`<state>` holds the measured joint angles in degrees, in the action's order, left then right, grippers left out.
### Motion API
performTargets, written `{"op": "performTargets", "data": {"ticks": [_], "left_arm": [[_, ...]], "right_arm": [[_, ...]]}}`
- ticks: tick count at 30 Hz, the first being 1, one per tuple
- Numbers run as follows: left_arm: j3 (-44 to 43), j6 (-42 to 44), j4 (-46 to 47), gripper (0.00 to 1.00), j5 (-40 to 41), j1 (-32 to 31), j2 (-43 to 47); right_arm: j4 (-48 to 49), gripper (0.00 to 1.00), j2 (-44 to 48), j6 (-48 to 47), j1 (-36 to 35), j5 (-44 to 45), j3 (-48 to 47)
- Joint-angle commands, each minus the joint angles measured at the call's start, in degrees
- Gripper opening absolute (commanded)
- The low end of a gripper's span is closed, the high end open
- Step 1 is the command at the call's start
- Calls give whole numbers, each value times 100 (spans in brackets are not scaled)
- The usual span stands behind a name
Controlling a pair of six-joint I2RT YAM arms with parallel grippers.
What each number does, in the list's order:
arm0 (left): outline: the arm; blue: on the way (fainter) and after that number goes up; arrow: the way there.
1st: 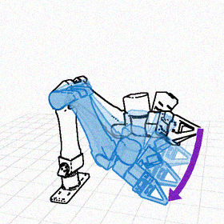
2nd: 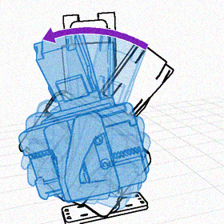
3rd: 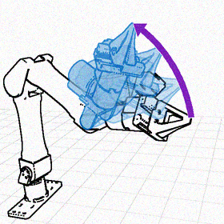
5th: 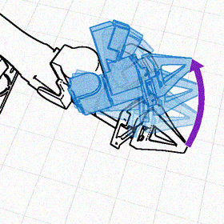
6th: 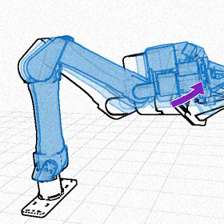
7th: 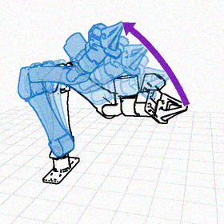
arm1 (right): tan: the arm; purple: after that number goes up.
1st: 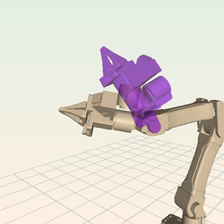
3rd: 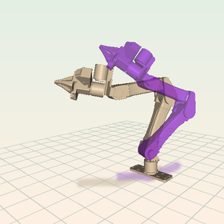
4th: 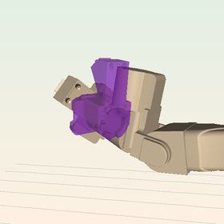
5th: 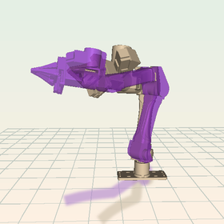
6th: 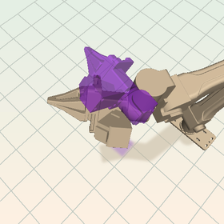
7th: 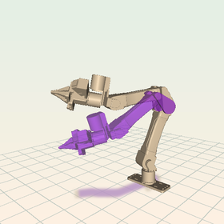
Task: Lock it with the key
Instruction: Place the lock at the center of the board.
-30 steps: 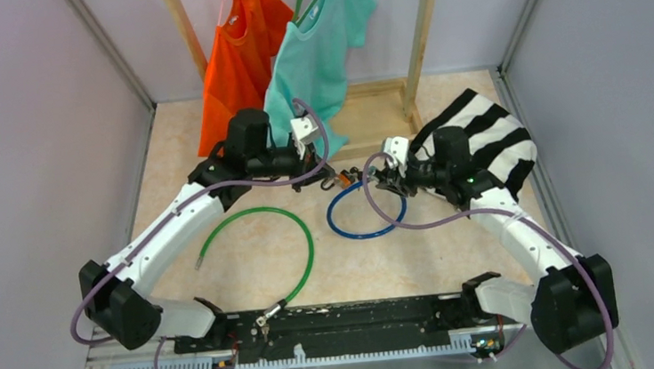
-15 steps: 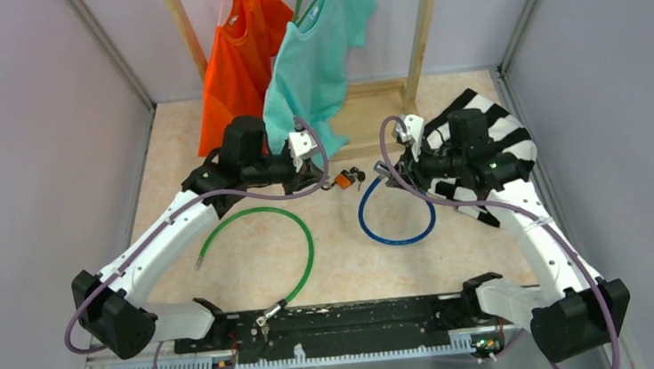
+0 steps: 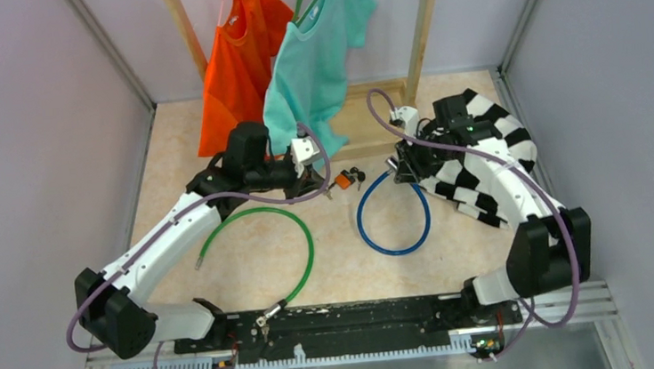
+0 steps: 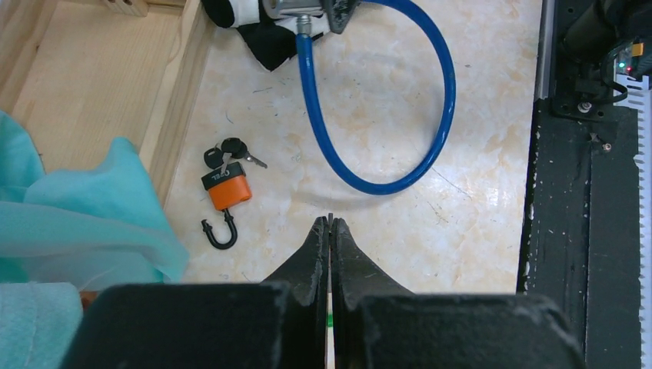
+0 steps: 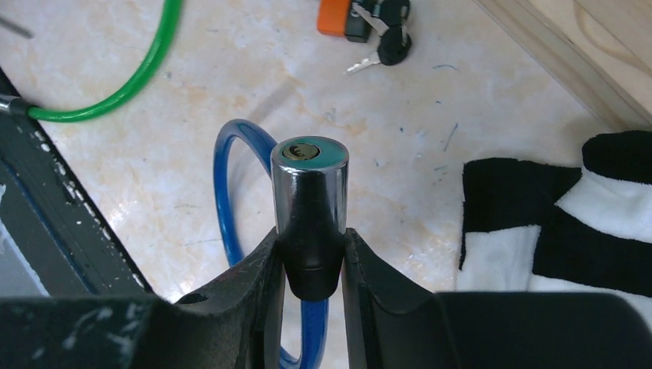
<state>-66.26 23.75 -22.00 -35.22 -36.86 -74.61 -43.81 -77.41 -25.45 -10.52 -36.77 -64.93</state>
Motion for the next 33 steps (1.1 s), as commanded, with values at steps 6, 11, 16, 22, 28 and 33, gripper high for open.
{"op": "performTargets", "data": {"ticks": [6,11,16,22,28,33], "left_arm": [[244,8,323,0,-187,-66,-187],[303,178,319,0,-174,-84,-284],[412,265,399,0,-139,-84,-381],[623,336,614,0,-28,-84,-489],[676,440,745,0,132,-84,-656],[676,468,791,0,302,-84,-784]], "right_arm": [[-269,9,-1751,-616,328,208,-945],[-31,15,-2447,-846,371,197,-1069],[197,16,-2967,-857,377,223,-1167],[373,19,-3175,-808,369,385,-1100],[515,30,-2934,-736,370,829,-914],[523,42,-2581,-712,369,1122,-797]]}}
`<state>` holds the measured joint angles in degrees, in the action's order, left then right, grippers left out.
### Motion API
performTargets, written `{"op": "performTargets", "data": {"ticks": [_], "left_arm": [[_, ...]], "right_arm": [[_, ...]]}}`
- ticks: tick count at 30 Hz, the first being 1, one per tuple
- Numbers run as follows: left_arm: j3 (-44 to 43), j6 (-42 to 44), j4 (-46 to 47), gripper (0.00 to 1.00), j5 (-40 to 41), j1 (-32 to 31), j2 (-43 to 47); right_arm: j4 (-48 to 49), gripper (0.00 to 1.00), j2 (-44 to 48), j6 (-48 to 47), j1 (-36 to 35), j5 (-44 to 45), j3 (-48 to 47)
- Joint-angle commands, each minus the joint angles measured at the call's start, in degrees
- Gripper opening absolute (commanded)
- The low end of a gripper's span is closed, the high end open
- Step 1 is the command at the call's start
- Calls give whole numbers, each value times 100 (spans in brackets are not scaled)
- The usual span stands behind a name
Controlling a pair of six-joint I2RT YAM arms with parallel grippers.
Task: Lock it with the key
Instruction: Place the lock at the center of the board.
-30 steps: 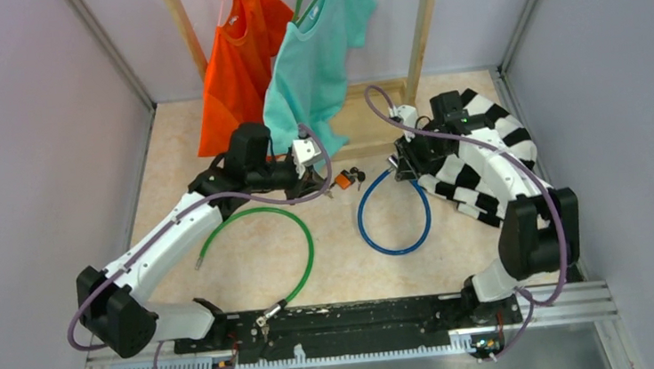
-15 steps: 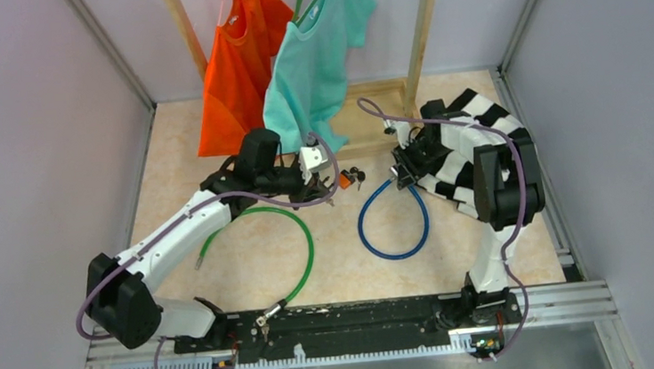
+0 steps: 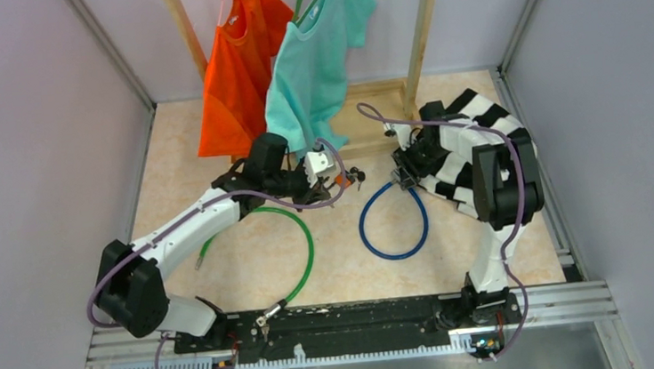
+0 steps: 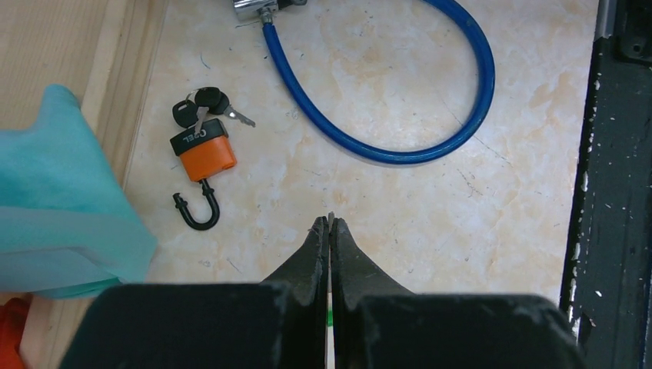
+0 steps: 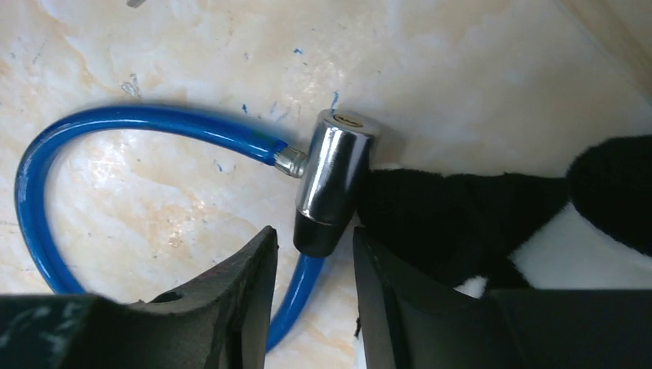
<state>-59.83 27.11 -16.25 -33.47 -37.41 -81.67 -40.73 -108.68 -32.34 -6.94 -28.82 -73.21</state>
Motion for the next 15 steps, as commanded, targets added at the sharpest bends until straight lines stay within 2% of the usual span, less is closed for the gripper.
{"op": "performTargets", "data": {"ticks": [1,8,15], "left_arm": [[40,136,237,0,133,-30,-92],[207,161,495,0,53,-30,-259],[234,99,848,0,9,-101,-685]], "right_arm": [[193,44,619,-22,9,359,51],[92,57,1313,101,12,404,255],[171,61,2661,623,14,195,984]]}}
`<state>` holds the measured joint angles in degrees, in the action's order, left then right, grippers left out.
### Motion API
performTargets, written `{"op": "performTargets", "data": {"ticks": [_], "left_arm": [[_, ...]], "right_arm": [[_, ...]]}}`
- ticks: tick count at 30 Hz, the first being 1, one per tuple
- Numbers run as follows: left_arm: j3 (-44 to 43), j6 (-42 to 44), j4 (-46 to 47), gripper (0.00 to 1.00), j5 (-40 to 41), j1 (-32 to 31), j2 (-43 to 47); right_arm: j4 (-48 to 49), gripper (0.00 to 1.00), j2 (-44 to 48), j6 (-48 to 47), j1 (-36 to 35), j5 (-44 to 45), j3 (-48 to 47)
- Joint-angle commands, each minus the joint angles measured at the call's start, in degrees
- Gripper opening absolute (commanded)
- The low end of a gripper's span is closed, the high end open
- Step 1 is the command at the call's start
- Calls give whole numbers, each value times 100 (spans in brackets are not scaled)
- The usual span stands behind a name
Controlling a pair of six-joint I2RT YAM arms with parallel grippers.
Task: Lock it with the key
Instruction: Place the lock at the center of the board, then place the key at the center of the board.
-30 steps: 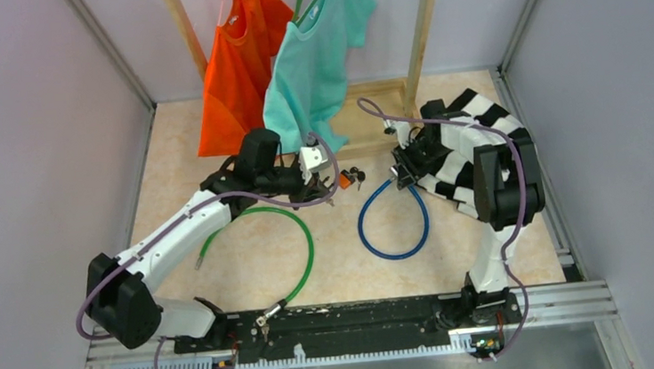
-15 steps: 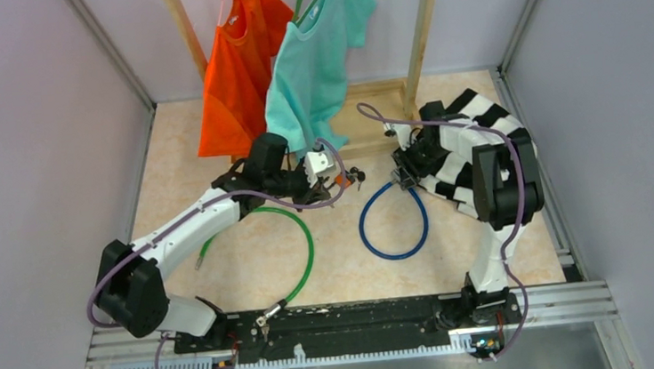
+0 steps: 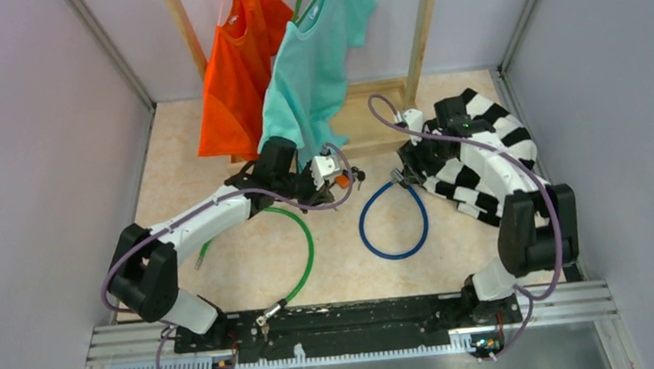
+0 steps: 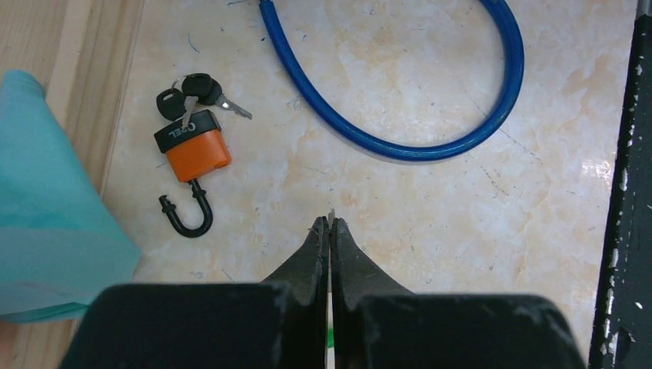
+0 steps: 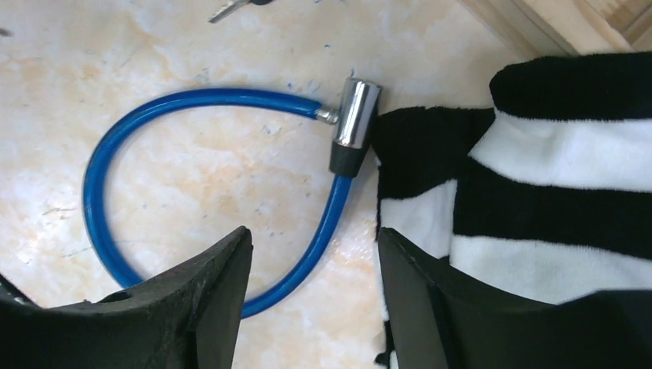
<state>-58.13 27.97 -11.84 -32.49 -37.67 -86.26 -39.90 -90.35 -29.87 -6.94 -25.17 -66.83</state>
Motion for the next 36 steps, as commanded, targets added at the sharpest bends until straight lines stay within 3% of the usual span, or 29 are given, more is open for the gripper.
{"op": "performTargets", "data": {"ticks": [1,8,15,24,36], "left_arm": [[58,-18,489,0,-109,-93,-307],[-263,-11,469,0,-150,-305,-1030],[-417,-74,364,5,-170,-457,-1464],[-438,25,260,39,-19,-478,-1246],[-1085,132,229,72,1258,-469,-1428]], "right_arm": [[136,62,1019,440,14,-177,500],[654,63,2215,584,9,-165,1486],[849,65,2558,562,17,-153,1801],[869,65,2518,526,21,-231,1865],[946,67,2880,469,23,-226,1934]]}}
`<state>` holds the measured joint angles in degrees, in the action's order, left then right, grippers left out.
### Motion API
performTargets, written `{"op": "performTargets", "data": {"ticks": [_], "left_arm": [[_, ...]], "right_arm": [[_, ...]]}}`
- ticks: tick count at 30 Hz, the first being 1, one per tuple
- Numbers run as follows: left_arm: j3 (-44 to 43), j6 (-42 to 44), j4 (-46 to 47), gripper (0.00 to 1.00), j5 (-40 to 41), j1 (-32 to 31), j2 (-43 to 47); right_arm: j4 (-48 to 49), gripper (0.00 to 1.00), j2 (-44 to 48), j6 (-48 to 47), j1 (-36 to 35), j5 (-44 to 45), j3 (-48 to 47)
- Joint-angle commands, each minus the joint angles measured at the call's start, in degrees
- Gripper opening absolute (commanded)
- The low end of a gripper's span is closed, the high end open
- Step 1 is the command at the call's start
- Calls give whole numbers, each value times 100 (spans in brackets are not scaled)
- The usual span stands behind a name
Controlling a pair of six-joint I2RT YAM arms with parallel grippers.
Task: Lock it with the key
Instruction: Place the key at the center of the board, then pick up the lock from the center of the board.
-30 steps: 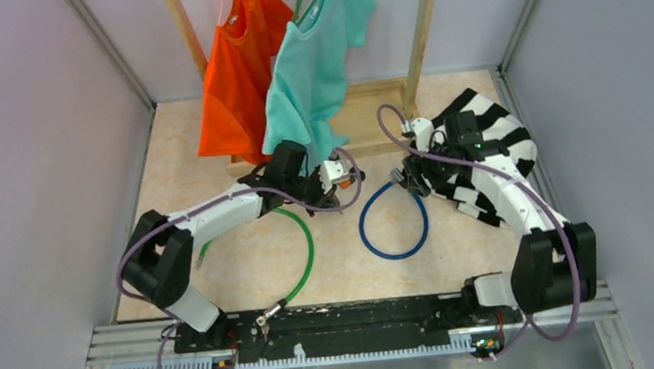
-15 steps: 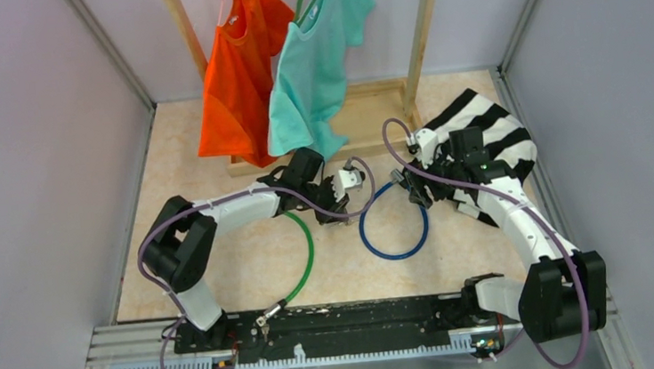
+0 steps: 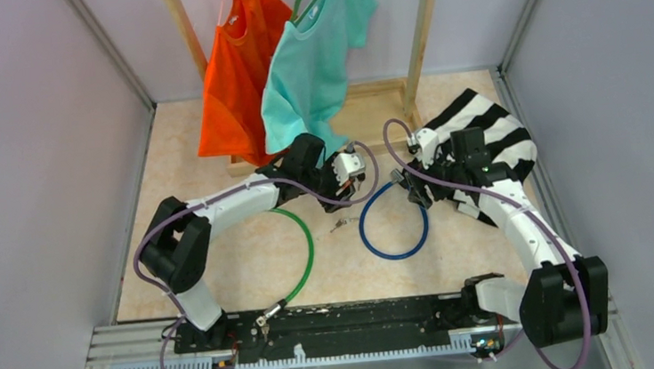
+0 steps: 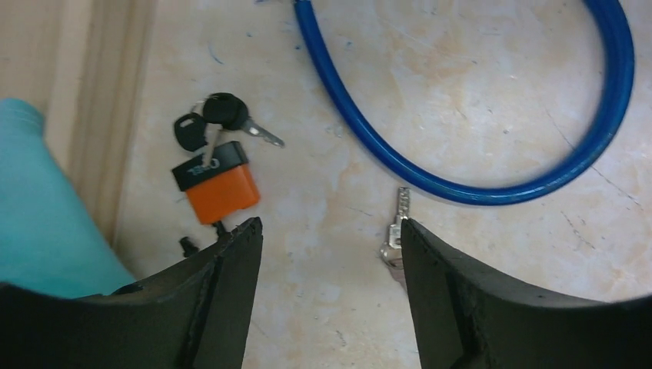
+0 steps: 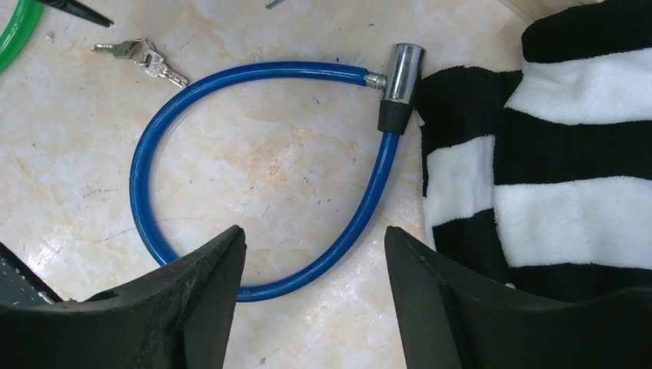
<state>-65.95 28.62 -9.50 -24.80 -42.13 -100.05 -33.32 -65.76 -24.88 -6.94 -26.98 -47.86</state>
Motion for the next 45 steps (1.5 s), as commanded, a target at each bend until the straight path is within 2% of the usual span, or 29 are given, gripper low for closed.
{"op": "performTargets", "data": {"ticks": [1,10,21,26,40,45], "left_arm": [[-377,25,-5,74,550,-23,-118],[-1217,-433,-261,90,1012,57,-885],[-1793,-582,-565,93,1364,237,-1646],[-1898,-584,-583,93,1357,273,-1858],[-1901,-593,-484,83,1245,311,-2118],[-1850,-554,-457,75,1250,311,-2189]], "right_arm": [[328,68,483,-33,23,-24,75],[444,71,717,-34,27,231,135],[422,71,644,-60,30,163,163],[405,71,634,-69,26,149,171],[419,71,619,-71,30,175,180],[487,71,618,0,26,261,180]]}}
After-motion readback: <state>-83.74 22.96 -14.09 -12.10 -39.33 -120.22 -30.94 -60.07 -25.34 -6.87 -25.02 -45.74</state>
